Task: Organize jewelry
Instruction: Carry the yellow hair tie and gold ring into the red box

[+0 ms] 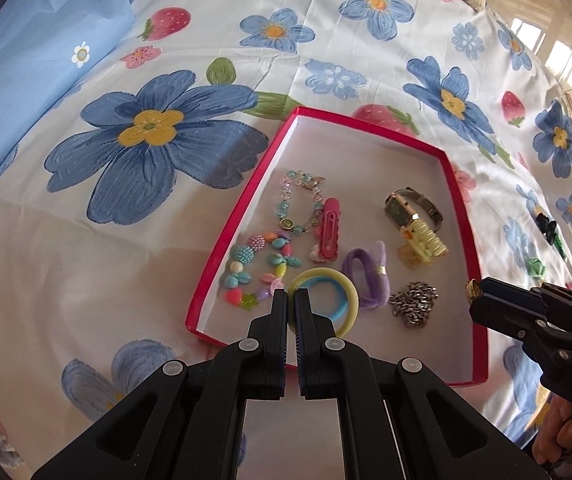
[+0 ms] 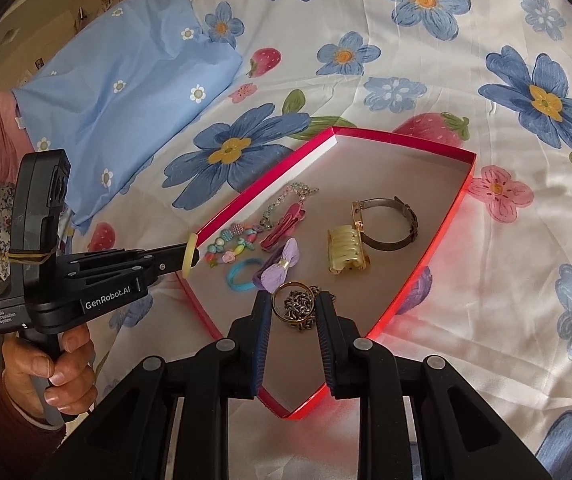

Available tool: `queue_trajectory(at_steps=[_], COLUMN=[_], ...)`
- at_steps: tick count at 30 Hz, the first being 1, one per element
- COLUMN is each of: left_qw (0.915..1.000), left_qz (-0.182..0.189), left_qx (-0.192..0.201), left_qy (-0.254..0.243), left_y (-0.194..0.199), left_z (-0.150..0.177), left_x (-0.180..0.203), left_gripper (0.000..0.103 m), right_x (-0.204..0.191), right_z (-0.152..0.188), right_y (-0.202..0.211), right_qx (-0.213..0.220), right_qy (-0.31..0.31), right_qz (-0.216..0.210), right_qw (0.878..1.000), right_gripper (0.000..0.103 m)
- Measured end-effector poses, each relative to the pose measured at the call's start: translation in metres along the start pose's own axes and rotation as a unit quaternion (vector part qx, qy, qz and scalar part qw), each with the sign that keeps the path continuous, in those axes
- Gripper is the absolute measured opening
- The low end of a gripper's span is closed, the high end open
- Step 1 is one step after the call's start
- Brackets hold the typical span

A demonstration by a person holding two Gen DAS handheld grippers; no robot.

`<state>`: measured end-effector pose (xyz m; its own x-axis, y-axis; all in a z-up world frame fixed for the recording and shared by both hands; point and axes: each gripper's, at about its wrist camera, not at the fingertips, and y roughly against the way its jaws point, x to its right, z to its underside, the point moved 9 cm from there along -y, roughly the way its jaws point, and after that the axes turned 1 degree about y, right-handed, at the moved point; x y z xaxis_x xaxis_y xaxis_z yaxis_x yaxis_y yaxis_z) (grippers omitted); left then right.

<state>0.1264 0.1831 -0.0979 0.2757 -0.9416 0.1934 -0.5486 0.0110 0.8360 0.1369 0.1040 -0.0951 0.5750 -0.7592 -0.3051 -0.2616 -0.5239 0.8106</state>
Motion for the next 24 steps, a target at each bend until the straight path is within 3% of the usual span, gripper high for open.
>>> queue_trajectory(at_steps=[24], left_qw=[0.9991], left_qz=[-0.024], left_qx=[-0.032], left_qy=[-0.016], left_y=[-0.042], left_z=[-0.001], left_x=[-0.002], left_gripper=[0.003], right_x=[0.005], right_z=[0.012], right_y=[-0.039], right_qx=[-0.047], right_qy=[0.017], right_qz=[0.021], right_qw=[0.999], right_gripper=[0.023])
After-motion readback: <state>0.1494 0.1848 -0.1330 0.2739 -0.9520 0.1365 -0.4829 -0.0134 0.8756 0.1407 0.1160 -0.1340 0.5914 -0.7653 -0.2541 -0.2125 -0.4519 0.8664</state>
